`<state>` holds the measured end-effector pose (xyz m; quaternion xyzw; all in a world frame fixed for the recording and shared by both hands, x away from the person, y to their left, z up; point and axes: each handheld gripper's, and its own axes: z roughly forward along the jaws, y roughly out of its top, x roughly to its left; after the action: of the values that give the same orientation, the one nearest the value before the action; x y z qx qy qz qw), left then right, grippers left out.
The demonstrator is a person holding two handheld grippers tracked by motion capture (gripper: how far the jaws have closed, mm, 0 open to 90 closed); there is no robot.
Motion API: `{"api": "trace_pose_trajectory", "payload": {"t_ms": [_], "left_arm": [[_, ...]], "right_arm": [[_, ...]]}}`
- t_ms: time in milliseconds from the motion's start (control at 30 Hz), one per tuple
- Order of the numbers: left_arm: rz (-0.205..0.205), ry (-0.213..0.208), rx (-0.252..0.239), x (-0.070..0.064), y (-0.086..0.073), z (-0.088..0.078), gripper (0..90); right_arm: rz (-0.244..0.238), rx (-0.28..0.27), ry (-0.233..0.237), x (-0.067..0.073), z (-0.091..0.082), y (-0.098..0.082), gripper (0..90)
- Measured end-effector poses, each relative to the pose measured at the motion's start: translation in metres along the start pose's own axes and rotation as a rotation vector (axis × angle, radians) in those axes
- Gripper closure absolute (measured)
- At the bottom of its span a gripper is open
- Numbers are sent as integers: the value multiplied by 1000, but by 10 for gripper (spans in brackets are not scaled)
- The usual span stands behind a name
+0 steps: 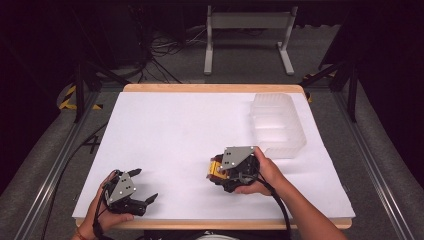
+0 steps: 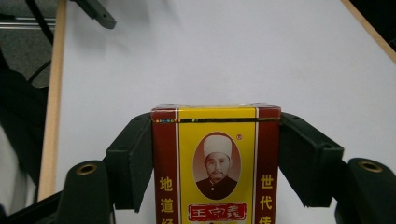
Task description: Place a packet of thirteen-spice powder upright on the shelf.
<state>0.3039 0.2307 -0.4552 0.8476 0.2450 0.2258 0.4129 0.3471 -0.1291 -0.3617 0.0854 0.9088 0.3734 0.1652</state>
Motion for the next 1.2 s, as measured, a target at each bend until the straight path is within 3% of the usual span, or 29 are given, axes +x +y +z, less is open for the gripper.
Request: {"api": "trace_pose_trajectory", "payload": {"t_ms": [233,467,600,1000,1200], "left_arm": [[4,1,3,0,0,0,65],[4,-1,3,0,0,0,65],[3,0,3,0,0,0,65],[6,-4,9,0,0,1,65],[5,-6,7,1,0,1,65]], "right_arm": [[53,-35,-44,-12,9,5,327],[112,-44,-119,-28,11,10,327],[133,-52,-183,-38,5,11,327],[290,-133,-366,-88,-27,-4,327],[334,-150,-419,-106,-35,-10,327]]}}
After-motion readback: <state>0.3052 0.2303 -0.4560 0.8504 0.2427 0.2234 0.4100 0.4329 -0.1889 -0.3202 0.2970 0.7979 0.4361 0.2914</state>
